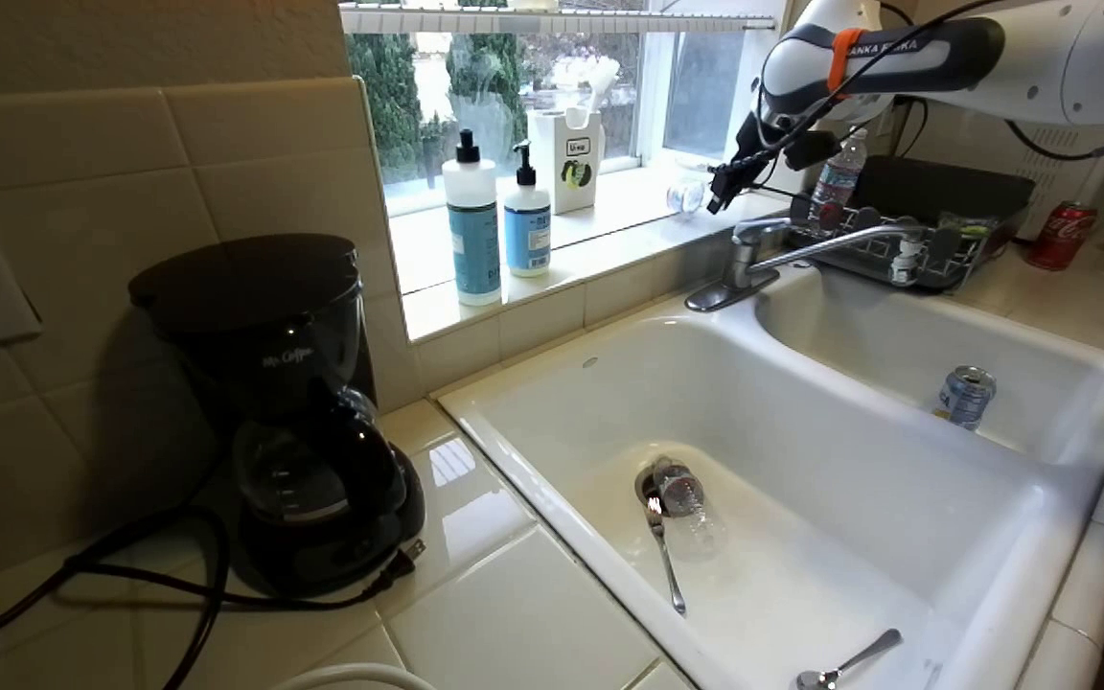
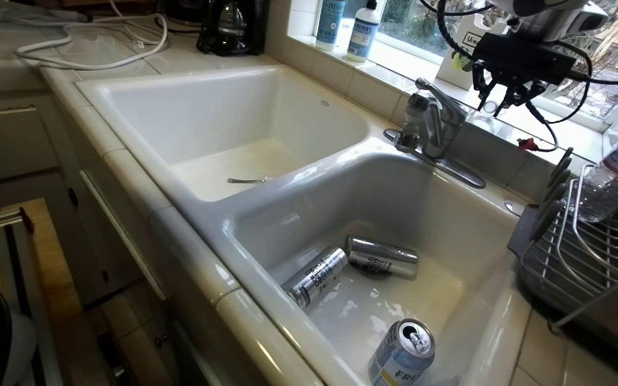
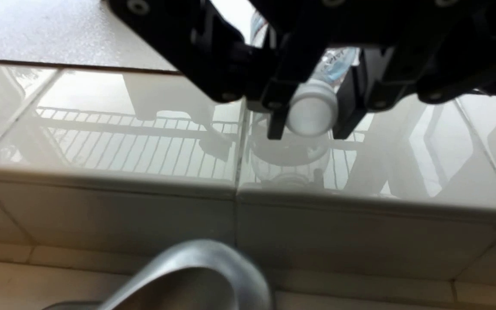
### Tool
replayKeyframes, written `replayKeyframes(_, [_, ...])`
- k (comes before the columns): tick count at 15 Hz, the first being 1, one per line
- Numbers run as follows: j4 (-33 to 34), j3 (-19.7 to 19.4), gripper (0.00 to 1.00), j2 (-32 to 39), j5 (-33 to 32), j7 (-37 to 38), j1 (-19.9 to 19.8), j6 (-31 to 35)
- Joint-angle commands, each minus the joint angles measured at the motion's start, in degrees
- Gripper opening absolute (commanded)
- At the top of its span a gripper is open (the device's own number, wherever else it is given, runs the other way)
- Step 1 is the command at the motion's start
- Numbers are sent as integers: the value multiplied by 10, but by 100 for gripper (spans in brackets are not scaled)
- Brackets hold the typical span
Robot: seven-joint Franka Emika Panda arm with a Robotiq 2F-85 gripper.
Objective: Remove one bottle from the dish rack and put it on the windowsill
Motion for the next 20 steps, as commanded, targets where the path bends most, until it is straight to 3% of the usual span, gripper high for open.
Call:
replayKeyframes(1, [-30, -7, 8, -18, -12, 4, 13, 8])
replayKeyframes(11, [-73, -11, 8, -43, -8, 21, 24, 13])
replayKeyframes(12, [-79, -10, 57, -48, -7, 21, 25, 12])
replayKeyframes(14, [-88, -10, 63, -54, -6, 22, 25, 13])
replayKeyframes(18, [-110, -11, 93, -71, -7, 30, 26, 18])
replayKeyframes(20, [-134, -15, 100, -95, -10, 39, 29, 22])
